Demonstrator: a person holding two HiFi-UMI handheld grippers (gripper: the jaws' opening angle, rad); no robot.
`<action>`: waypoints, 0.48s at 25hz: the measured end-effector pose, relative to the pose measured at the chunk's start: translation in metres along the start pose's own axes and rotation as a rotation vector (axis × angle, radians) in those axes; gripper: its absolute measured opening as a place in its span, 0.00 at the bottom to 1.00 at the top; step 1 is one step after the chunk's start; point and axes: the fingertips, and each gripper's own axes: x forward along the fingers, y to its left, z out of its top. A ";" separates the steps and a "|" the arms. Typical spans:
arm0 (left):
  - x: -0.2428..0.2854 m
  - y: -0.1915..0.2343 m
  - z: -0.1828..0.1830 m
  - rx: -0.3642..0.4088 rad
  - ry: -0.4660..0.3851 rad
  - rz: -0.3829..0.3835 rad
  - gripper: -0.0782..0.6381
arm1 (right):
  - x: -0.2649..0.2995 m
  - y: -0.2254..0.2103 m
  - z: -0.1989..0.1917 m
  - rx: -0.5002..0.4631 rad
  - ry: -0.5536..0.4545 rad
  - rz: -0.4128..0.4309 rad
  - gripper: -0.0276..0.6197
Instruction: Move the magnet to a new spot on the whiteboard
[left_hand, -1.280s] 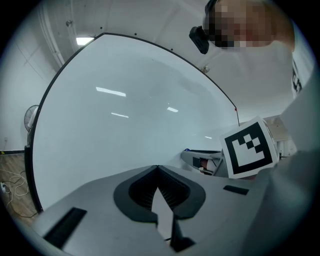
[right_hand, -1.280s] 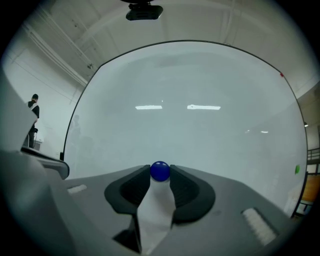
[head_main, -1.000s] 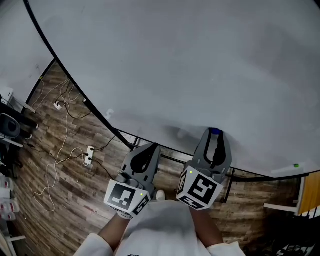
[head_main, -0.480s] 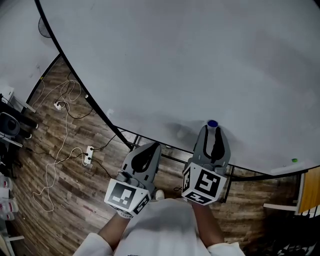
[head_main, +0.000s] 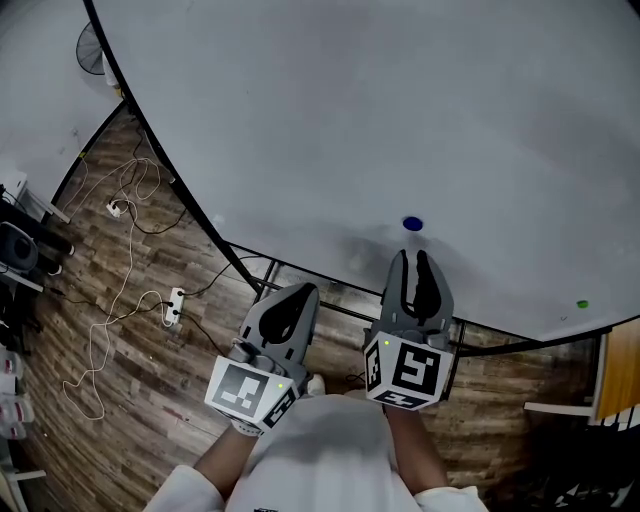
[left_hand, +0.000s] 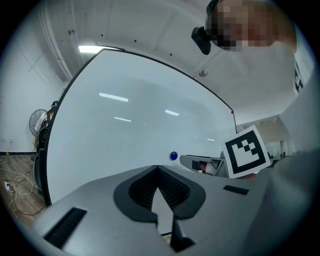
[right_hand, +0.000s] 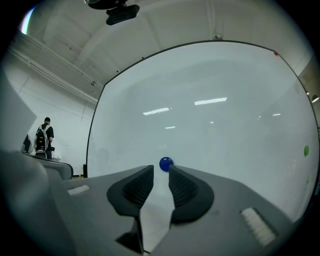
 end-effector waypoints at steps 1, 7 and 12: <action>-0.001 -0.004 -0.001 0.000 0.000 -0.002 0.12 | -0.004 0.000 0.000 0.003 0.000 0.012 0.18; -0.005 -0.021 0.002 0.009 -0.006 -0.023 0.12 | -0.025 -0.004 0.011 -0.036 -0.029 0.057 0.18; -0.004 -0.030 -0.001 0.011 -0.007 -0.042 0.12 | -0.043 -0.014 0.019 -0.075 -0.051 0.097 0.18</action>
